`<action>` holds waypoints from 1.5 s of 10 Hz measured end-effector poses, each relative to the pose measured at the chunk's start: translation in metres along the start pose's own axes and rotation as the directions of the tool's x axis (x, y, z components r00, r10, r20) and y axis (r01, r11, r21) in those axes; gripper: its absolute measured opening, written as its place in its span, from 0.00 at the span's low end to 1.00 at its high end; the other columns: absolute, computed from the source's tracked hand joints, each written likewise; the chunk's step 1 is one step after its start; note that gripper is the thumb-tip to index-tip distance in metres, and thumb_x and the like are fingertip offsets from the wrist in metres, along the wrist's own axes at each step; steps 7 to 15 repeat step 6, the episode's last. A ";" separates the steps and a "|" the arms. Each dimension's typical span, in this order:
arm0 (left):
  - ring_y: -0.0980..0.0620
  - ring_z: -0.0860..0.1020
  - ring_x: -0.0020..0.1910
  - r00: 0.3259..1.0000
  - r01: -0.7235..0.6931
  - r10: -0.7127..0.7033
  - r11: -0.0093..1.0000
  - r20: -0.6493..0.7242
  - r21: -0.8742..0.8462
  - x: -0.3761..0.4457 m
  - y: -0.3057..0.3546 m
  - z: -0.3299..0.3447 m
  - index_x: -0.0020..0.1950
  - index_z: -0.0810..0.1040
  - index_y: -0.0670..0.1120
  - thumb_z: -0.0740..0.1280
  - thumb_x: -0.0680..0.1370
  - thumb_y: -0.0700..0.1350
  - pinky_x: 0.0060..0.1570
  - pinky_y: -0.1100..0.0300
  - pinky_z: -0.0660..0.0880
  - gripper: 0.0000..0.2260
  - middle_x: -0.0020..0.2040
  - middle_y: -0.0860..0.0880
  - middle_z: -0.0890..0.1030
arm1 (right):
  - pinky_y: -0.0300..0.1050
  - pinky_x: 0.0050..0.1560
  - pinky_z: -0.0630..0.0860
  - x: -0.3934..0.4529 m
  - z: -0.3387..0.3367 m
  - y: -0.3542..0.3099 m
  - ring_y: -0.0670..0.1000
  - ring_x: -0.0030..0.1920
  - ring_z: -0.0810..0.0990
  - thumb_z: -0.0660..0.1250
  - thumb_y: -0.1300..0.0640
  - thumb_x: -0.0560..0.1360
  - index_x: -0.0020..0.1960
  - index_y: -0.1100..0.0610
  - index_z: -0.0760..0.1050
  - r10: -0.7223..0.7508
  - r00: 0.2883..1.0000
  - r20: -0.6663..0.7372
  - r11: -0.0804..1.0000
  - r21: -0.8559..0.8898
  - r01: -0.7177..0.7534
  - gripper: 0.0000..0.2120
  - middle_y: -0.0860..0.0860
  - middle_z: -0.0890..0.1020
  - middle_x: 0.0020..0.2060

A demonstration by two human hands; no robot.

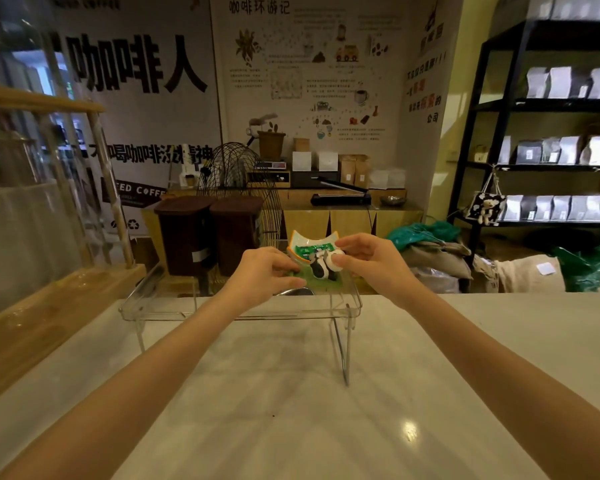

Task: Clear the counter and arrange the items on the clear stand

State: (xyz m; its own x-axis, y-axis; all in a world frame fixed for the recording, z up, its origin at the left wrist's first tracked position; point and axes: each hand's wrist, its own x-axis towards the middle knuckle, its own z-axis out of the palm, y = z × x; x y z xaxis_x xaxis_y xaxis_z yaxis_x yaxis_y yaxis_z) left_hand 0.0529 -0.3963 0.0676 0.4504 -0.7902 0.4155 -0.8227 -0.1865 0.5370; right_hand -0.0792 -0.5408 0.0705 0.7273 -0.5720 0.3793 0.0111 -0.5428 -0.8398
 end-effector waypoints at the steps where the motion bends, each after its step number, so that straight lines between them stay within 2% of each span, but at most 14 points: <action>1: 0.52 0.78 0.50 0.999 -0.005 0.004 1.000 0.031 0.015 0.003 0.001 0.001 0.54 0.81 0.43 0.72 0.69 0.45 0.55 0.60 0.76 0.15 0.54 0.44 0.80 | 0.35 0.44 0.76 0.002 0.001 0.004 0.44 0.45 0.78 0.69 0.57 0.71 0.55 0.57 0.76 0.001 1.000 -0.007 1.000 0.010 -0.001 0.13 0.50 0.80 0.47; 2: 0.55 0.76 0.48 0.998 -0.016 0.014 0.999 0.060 0.038 0.004 0.002 0.001 0.55 0.80 0.43 0.71 0.70 0.45 0.53 0.62 0.74 0.15 0.54 0.45 0.81 | 0.34 0.43 0.74 0.004 0.002 0.006 0.45 0.46 0.78 0.69 0.56 0.71 0.54 0.57 0.76 -0.008 1.000 -0.025 1.000 -0.021 0.008 0.12 0.49 0.80 0.47; 4: 0.53 0.77 0.50 0.996 -0.027 0.018 0.995 0.089 0.096 0.004 0.005 0.001 0.57 0.79 0.43 0.69 0.71 0.46 0.52 0.59 0.75 0.16 0.56 0.45 0.81 | 0.32 0.39 0.70 0.000 0.005 0.004 0.43 0.44 0.76 0.68 0.55 0.72 0.54 0.56 0.76 -0.027 0.998 -0.056 0.998 -0.062 0.023 0.11 0.48 0.79 0.46; 5: 0.53 0.76 0.47 0.992 -0.036 0.016 0.987 0.129 0.156 0.005 0.005 0.001 0.58 0.78 0.45 0.68 0.72 0.48 0.48 0.58 0.75 0.16 0.56 0.45 0.81 | 0.32 0.36 0.68 -0.004 0.006 0.004 0.45 0.44 0.75 0.66 0.54 0.73 0.57 0.55 0.75 -0.018 0.998 -0.067 0.988 -0.153 0.008 0.13 0.49 0.79 0.49; 6: 0.55 0.75 0.45 0.988 -0.033 0.006 0.985 0.154 0.172 0.006 0.009 -0.005 0.59 0.77 0.47 0.67 0.73 0.51 0.43 0.62 0.74 0.17 0.57 0.46 0.81 | 0.30 0.38 0.69 -0.025 0.003 -0.004 0.46 0.49 0.75 0.66 0.55 0.73 0.59 0.55 0.74 -0.066 0.986 -0.150 0.982 -0.183 0.038 0.15 0.47 0.77 0.51; 15: 0.55 0.75 0.45 0.988 -0.033 0.006 0.985 0.154 0.172 0.006 0.009 -0.005 0.59 0.77 0.47 0.67 0.73 0.51 0.43 0.62 0.74 0.17 0.57 0.46 0.81 | 0.30 0.38 0.69 -0.025 0.003 -0.004 0.46 0.49 0.75 0.66 0.55 0.73 0.59 0.55 0.74 -0.066 0.986 -0.150 0.982 -0.183 0.038 0.15 0.47 0.77 0.51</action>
